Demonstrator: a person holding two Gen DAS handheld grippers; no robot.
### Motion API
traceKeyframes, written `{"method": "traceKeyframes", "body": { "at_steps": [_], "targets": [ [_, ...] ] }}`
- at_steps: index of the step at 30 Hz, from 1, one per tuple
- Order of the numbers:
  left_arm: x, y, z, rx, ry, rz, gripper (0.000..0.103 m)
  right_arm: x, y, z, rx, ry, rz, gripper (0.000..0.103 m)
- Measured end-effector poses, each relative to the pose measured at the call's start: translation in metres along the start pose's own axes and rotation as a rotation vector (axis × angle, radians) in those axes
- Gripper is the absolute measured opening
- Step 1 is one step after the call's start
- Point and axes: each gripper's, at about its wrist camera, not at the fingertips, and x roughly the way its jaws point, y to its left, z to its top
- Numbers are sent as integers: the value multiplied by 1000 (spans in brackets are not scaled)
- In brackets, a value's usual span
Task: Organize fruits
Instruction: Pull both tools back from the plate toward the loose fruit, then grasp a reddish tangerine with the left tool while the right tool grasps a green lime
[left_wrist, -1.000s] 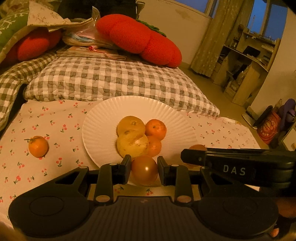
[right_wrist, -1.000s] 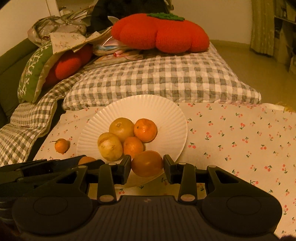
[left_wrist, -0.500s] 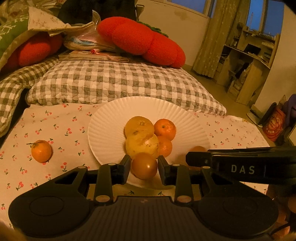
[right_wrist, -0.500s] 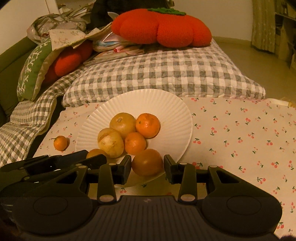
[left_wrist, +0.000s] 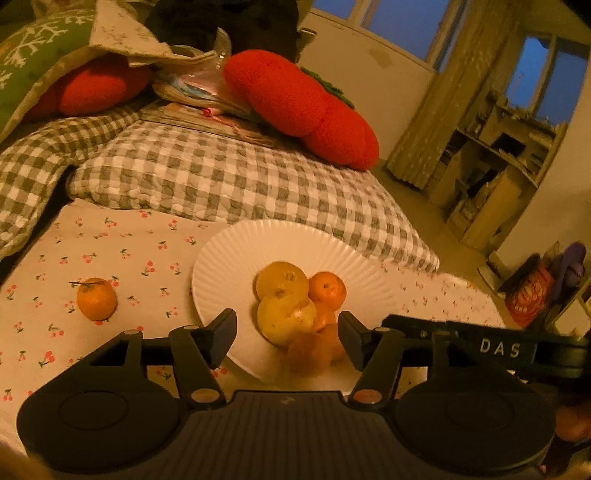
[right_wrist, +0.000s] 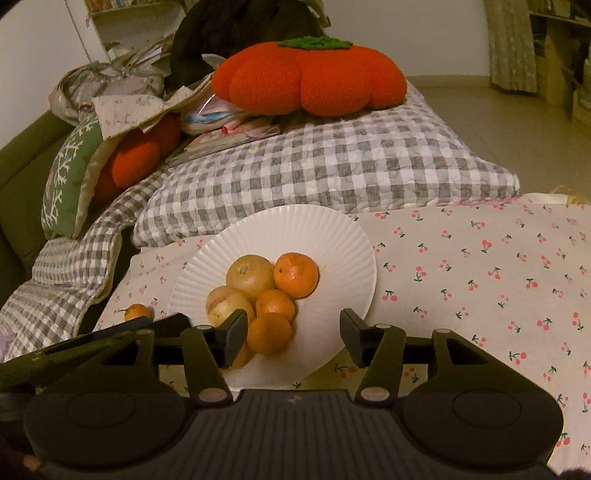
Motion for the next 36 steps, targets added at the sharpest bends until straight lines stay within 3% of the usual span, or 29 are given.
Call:
{"method": "traceKeyframes", "body": {
  "at_steps": [4,10,16,20,28,36],
  "targets": [
    [-10,7,4,-50,13,6,53,-8,3,1,-6,-12,-15,56],
    [-22,6,5,-25,57,95,58,-14,20,-5,-76,0,-10,65],
    [-45,31,0,-117,99,110,61,-20,43,-16,-192,-1,-15,68],
    [-58,36,-8,-83,113,173,64,-32,53,-21,-231,-12,-11,70],
    [-67,35,-18,-46,116,225,69,-58,58,-34,-278,-23,-7,73],
    [-64,35,-25,-43,152,236,71,-57,57,-36,-285,-11,-25,76]
  ]
}}
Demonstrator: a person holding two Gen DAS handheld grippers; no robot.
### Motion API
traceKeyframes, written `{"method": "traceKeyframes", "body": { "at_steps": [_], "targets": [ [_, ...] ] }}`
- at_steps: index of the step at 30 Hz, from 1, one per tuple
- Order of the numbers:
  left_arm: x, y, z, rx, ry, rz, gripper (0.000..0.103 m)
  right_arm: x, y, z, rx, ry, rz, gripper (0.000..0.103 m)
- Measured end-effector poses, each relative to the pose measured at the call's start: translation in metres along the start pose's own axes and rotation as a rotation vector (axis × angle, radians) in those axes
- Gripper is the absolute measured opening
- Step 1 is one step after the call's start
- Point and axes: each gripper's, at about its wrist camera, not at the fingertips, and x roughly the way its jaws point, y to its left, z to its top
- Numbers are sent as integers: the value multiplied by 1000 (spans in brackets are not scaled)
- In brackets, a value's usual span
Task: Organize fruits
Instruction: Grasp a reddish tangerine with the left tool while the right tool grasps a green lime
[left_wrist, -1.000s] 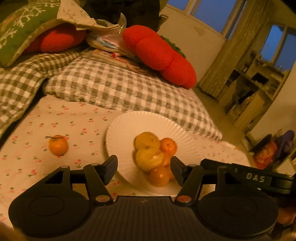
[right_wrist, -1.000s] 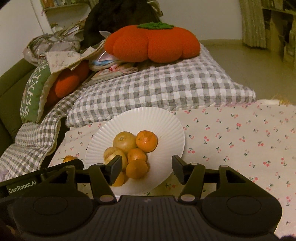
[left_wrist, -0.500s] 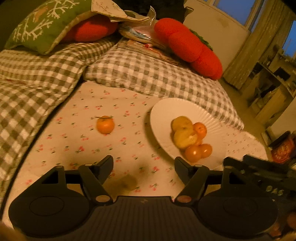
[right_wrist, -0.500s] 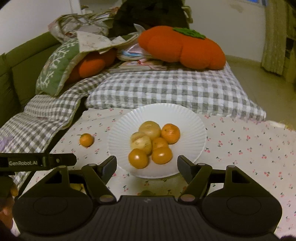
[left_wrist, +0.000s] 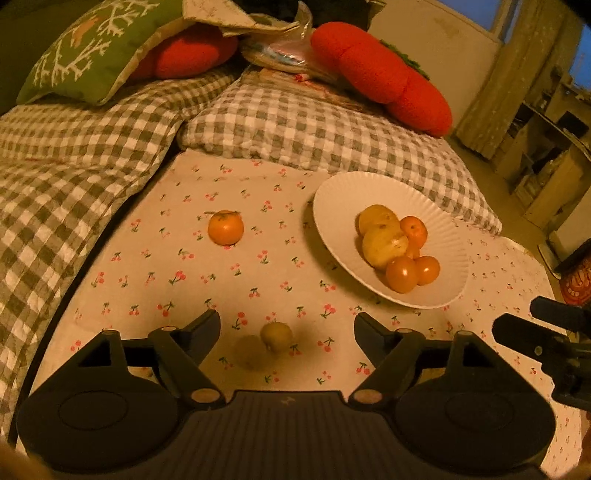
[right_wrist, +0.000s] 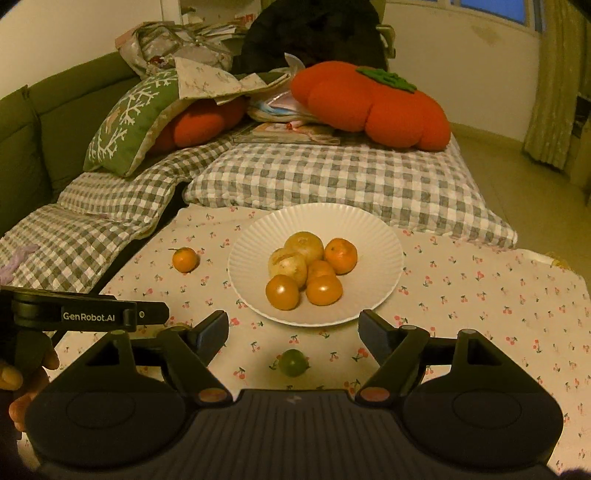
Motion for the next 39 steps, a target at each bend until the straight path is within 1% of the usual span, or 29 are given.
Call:
{"method": "traceKeyframes", "body": {
  "at_steps": [3,6,8,10,11,12,14,16,18,20,23,24,27,28,29,31,32,33,34,36,39],
  "targets": [
    [-6,3,-3,-6,16,4,71,2,1,-1,11,25,18,76],
    [-12,2,-9,0,25,41,71,-1,6,-2,-3,24,31,78],
    [-15,2,-12,-32,41,52,71,-2,6,-3,-2,28,37,78],
    [-18,-2,-14,-71,51,28,71,-3,5,-3,8,34,42,78],
    [-20,-6,-16,-61,55,11,71,-4,3,-4,15,37,47,78],
    [-20,-11,-20,-39,61,10,71,-5,1,-5,20,43,53,78],
    [-17,-15,-33,-4,72,38,71,-6,-3,-7,32,61,62,78],
    [-13,-11,-48,-21,98,66,71,-7,-7,-8,40,67,59,78],
    [-11,-9,-56,-53,127,53,71,-9,-10,-8,50,64,49,78],
    [-14,-12,-61,-42,126,24,71,-9,-14,-8,69,65,48,78],
    [-18,-23,-72,18,112,40,71,-7,-15,-10,71,78,54,78],
    [-17,-23,-75,27,116,43,69,-6,-14,-11,64,84,55,77],
    [-12,-22,-86,25,150,43,57,-5,-14,-13,56,106,64,72],
    [-10,-22,-87,25,161,39,52,-3,-14,-14,55,120,71,69],
    [-9,-23,-90,27,169,30,50,-1,-13,-15,52,135,79,67],
    [-10,-27,-95,42,176,29,40,4,-9,-19,34,174,94,65],
    [-9,-29,-97,54,182,32,37,7,-6,-21,18,194,97,64],
    [-7,-29,-100,61,191,35,32,10,-3,-23,0,213,96,63],
    [-3,-29,-101,63,202,42,24,14,0,-26,-17,231,94,62],
    [-1,-29,-101,70,199,49,17,21,3,-31,-33,264,92,60],
    [0,-29,-95,75,191,39,17,32,8,-38,-52,304,90,56]
  ]
}}
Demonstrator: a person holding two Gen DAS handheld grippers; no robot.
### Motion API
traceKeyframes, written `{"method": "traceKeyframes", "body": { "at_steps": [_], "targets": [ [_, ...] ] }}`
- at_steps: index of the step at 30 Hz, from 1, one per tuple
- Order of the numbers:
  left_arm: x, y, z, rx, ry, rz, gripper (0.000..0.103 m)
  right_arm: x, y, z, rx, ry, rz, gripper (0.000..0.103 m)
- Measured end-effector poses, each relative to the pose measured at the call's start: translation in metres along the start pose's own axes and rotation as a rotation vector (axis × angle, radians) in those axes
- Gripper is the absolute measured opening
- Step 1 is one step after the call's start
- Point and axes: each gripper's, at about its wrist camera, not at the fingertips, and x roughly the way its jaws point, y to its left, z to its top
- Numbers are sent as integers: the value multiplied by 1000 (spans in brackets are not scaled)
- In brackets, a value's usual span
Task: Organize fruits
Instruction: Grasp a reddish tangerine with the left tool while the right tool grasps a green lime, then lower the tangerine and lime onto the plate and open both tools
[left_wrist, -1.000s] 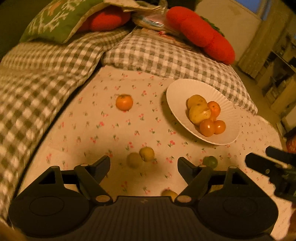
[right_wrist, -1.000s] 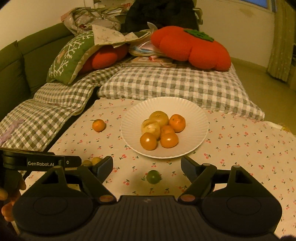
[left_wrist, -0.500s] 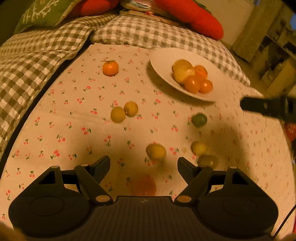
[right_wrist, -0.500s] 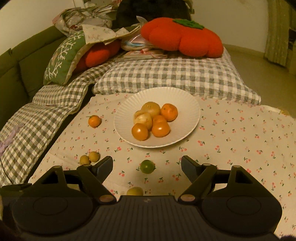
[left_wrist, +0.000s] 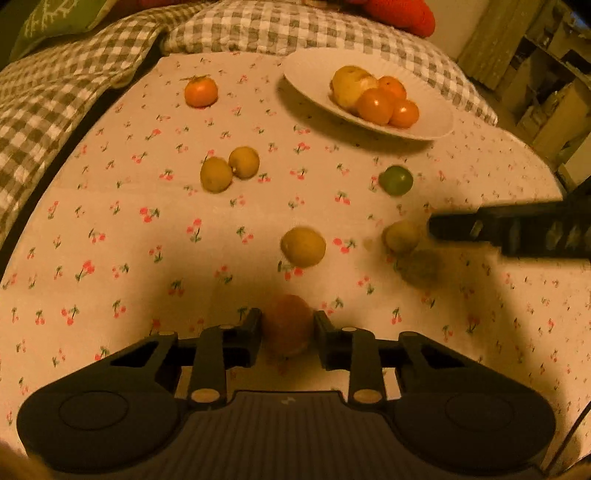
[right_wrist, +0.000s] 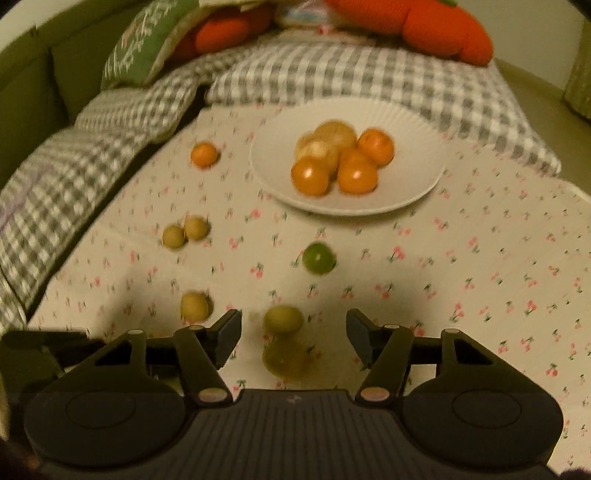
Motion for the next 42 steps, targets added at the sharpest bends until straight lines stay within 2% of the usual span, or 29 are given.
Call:
{"method": "traceKeyframes", "body": {
  "at_steps": [6,12,15,18,19,23,26,30,33,36,42],
  "targets": [
    [-4,6,7,23,-33,13,17,9,3,-6,-8,40,5,52],
    [-21,27,31,-51,-103,-27,16,18,9,-10,-37,71,8,49],
    [-21,29,54,-64,-121,-38,17,23,12,-13,-51,84,-2,45],
    [-16,26,76,-70,-125,-70,17,28,13,-15,-68,92,-26,34],
    [-14,22,84,-62,-127,-73,17,29,13,-15,-72,92,-35,28],
    [-3,5,111,1,-125,-45,17,29,12,-15,-70,84,-35,28],
    [2,0,118,68,-112,-57,17,26,9,-15,-52,81,-16,28],
    [0,6,118,71,-115,-94,17,19,4,-12,-35,58,0,28],
    [-2,5,121,46,-136,-152,17,13,0,-7,-14,32,2,28],
    [-4,2,125,45,-169,-181,17,1,-8,0,19,-14,12,28],
    [3,4,133,19,-206,-220,17,-15,-39,18,117,-131,-29,28]
  ]
}}
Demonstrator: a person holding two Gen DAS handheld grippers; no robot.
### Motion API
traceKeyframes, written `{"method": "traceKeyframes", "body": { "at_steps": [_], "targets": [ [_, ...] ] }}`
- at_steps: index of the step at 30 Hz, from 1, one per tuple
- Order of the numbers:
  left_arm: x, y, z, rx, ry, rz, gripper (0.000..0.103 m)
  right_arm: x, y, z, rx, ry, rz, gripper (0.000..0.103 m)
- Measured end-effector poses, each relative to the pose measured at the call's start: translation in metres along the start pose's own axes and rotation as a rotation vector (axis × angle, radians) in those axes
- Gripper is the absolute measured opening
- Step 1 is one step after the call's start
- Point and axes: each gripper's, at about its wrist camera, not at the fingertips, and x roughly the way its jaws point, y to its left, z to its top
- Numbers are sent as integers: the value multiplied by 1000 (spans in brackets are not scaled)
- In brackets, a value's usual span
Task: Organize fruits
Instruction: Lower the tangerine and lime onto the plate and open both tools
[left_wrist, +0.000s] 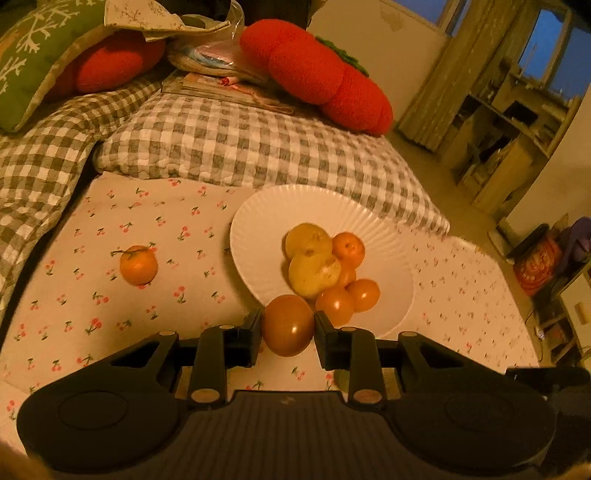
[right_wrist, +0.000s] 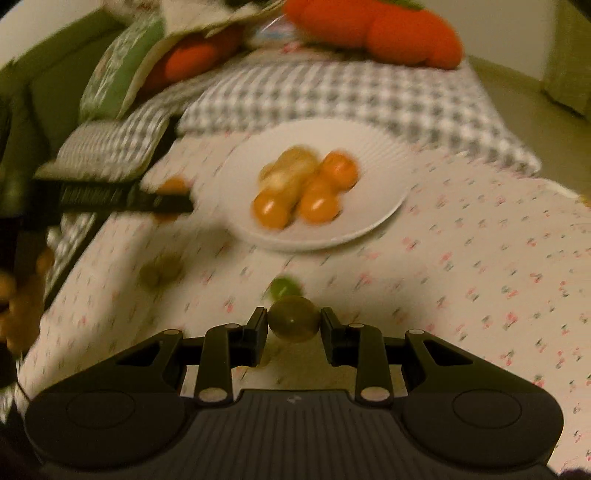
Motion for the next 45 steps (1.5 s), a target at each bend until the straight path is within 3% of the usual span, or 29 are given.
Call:
{"method": "traceKeyframes", "body": {
  "at_steps": [7,16,25,37,41,45],
  "targets": [
    [14,7,15,-31,-54,-14,17,10,-19,24,54,-110,-6,28],
    [34,5,26,-39,-68,-39,17,28,-37,38,118,-149,-3,28],
    [59,7,26,-61,-43,-63,17,40,-42,44,136,-148,-2,28],
    [67,8,23,-14,-36,-5,17,56,-38,48,127,-129,-14,30],
    [64,6,23,1,-44,0,21,57,-36,47,119,-128,-29,32],
    [59,2,23,26,-52,21,32,49,-33,49,112,-146,-48,39]
  ]
}}
